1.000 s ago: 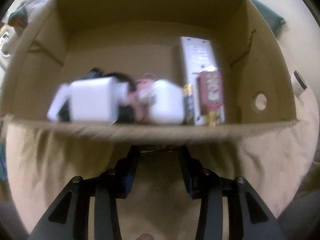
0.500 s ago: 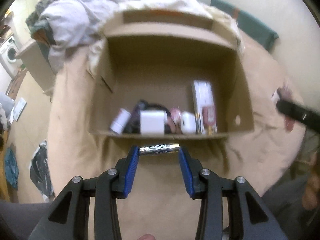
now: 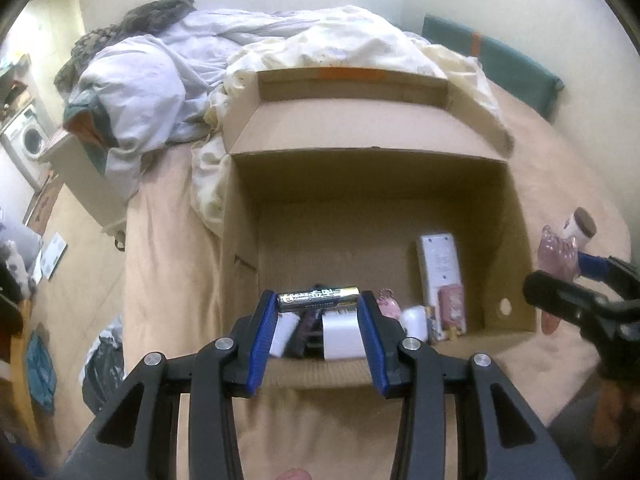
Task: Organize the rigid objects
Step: 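Lower the battery into the box with the left while the right releases the comb inside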
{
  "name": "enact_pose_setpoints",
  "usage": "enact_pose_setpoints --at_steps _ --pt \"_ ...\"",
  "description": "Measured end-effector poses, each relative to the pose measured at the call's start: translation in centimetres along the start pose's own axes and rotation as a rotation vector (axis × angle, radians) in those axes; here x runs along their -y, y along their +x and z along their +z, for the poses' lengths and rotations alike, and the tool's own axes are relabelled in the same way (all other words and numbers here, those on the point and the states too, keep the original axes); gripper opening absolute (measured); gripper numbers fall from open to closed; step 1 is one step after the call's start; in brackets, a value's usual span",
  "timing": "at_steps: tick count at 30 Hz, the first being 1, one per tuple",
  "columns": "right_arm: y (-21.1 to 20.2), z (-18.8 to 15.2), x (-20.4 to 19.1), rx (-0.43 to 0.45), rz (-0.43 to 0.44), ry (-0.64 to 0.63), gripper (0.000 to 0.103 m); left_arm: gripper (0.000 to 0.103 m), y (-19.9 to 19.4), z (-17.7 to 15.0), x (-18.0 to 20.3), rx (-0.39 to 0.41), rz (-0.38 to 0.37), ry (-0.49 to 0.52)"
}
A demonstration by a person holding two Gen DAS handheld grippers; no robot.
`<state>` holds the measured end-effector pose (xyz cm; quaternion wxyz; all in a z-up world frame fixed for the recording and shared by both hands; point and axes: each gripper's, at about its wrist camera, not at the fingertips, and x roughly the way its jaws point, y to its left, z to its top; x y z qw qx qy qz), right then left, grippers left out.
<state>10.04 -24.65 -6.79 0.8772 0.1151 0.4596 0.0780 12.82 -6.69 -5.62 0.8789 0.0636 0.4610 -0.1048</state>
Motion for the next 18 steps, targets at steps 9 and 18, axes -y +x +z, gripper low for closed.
enact_pose_setpoints --at_steps 9,18 --pt "4.6 1.0 -0.4 -0.07 -0.01 0.002 0.102 0.037 5.9 0.8 0.2 -0.072 -0.025 -0.036" --pt "6.6 0.7 -0.2 -0.152 -0.038 0.027 0.102 0.037 7.3 0.5 1.2 -0.094 0.011 -0.044"
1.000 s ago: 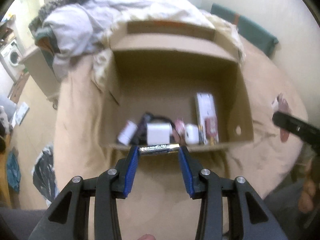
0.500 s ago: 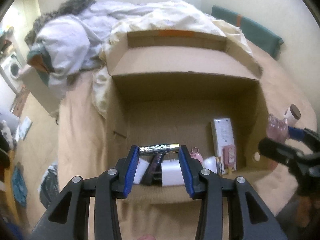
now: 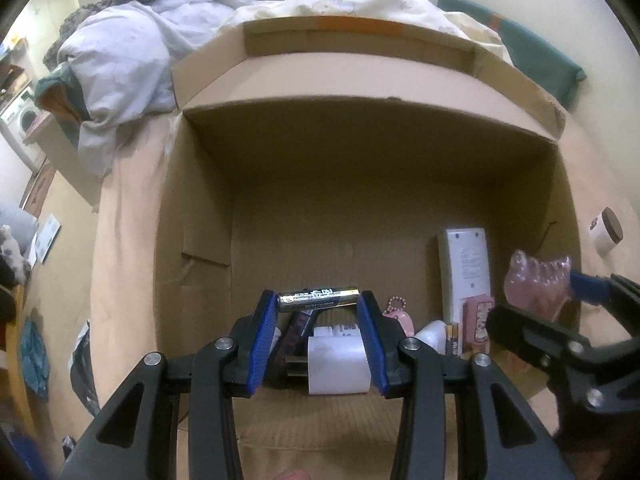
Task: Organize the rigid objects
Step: 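Lower the battery into the box with the left while the right releases the comb inside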
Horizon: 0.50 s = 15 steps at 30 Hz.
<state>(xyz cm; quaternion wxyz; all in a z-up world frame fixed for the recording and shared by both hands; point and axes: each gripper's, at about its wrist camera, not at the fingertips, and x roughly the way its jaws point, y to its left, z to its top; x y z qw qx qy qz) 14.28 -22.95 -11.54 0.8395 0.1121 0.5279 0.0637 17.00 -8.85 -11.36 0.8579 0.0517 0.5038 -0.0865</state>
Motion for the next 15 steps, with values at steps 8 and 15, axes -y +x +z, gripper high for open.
enact_pose_setpoints --at_steps 8,15 --pt "-0.3 -0.2 0.3 -0.004 0.068 0.032 0.103 0.067 -0.2 -0.5 -0.2 -0.007 -0.016 -0.008" --pt "-3.6 0.3 1.1 0.164 0.115 0.069 0.103 0.092 -2.4 -0.7 -1.2 0.033 -0.012 -0.048"
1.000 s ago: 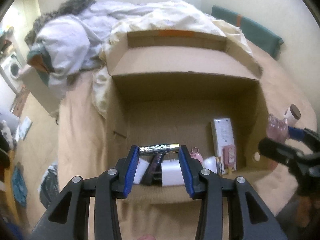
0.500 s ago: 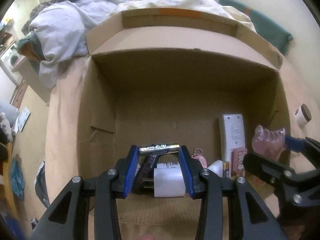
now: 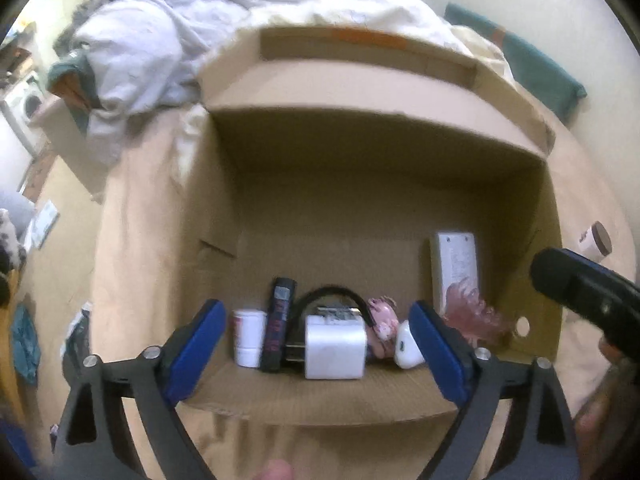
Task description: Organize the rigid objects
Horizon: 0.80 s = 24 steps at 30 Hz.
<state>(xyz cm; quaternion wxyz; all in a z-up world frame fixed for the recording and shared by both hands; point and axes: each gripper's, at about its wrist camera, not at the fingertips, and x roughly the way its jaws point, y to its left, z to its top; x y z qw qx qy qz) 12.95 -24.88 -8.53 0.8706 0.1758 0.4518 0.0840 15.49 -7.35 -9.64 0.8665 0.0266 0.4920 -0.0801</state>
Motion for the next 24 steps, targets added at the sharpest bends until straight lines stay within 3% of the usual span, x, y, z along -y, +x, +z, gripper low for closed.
enact_pose_setpoints --at_steps 7,10,15,20,24 --pt "-2.6 -0.2 -0.7 0.048 -0.037 -0.002 0.103 0.098 -4.4 0.5 -1.6 0.033 0.016 -0.035" --pt "-4.2 -0.5 -1.2 0.036 -0.047 -0.003 0.103 0.098 -7.3 0.0 -1.8 0.075 0.083 -0.009" --pt "-8.2 -2.0 -3.2 0.092 -0.085 -0.051 0.103 0.098 -13.2 -1.9 -2.4 0.215 0.067 0.058" --pt "-12.7 -4.2 -4.9 0.187 -0.084 -0.091 0.103 0.098 -17.0 -3.8 -3.5 0.274 -0.012 0.02" --pt "-14.3 -6.1 -5.3 0.238 -0.097 -0.105 0.103 0.098 -18.0 -5.5 -3.4 0.3 -0.003 0.028"
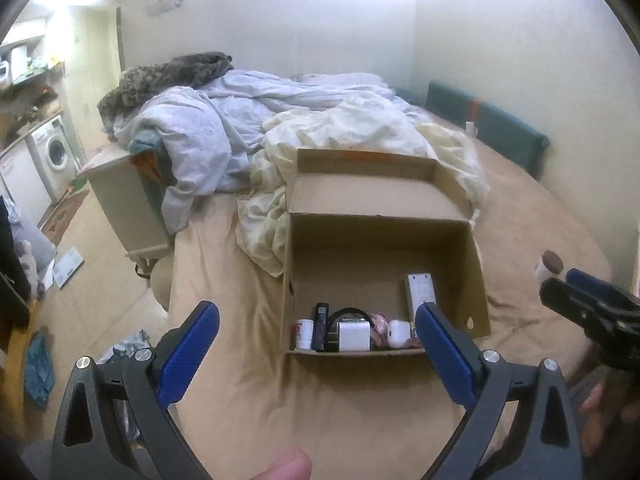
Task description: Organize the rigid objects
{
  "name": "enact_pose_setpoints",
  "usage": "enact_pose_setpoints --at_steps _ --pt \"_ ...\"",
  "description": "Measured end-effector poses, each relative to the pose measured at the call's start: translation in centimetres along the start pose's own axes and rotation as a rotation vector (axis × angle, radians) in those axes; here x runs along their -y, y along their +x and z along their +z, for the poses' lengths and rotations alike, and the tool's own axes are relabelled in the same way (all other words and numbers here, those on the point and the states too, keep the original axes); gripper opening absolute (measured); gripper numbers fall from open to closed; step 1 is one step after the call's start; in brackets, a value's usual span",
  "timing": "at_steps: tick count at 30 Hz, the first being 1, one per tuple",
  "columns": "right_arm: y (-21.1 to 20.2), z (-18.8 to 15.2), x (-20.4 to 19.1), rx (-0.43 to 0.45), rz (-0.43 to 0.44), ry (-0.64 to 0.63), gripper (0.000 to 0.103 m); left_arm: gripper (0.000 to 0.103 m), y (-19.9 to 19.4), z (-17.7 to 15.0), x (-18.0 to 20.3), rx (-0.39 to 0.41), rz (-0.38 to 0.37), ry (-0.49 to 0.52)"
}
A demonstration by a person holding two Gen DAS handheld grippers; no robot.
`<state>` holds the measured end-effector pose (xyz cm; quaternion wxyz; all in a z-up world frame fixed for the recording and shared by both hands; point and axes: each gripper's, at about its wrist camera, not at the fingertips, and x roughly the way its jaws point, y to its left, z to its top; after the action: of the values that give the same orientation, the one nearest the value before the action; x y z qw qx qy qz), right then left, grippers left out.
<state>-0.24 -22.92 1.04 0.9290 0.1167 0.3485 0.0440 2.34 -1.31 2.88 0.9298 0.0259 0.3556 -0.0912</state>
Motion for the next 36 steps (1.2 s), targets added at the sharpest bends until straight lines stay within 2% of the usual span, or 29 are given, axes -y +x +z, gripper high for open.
enact_pose_setpoints --at_steps 3,8,11,15,36 --pt "-0.3 -1.3 0.1 0.035 -0.011 -0.005 0.103 0.098 -0.2 -1.3 -0.1 0.035 0.009 -0.009" --pt "-0.8 -3.1 0.2 0.155 -0.066 -0.046 0.103 0.098 -0.1 -2.3 -0.9 0.094 -0.003 -0.067" --pt "-0.3 -3.0 0.2 0.149 -0.076 -0.037 0.103 0.098 -0.2 -2.3 -0.8 0.13 0.02 -0.065" --pt "0.2 -3.1 0.1 0.126 -0.065 -0.035 0.103 0.102 0.4 -2.2 -0.7 0.107 0.009 -0.063" --pt "0.9 -3.7 -0.5 0.107 -0.065 -0.043 0.103 0.102 0.3 -2.5 -0.6 0.108 0.007 -0.057"
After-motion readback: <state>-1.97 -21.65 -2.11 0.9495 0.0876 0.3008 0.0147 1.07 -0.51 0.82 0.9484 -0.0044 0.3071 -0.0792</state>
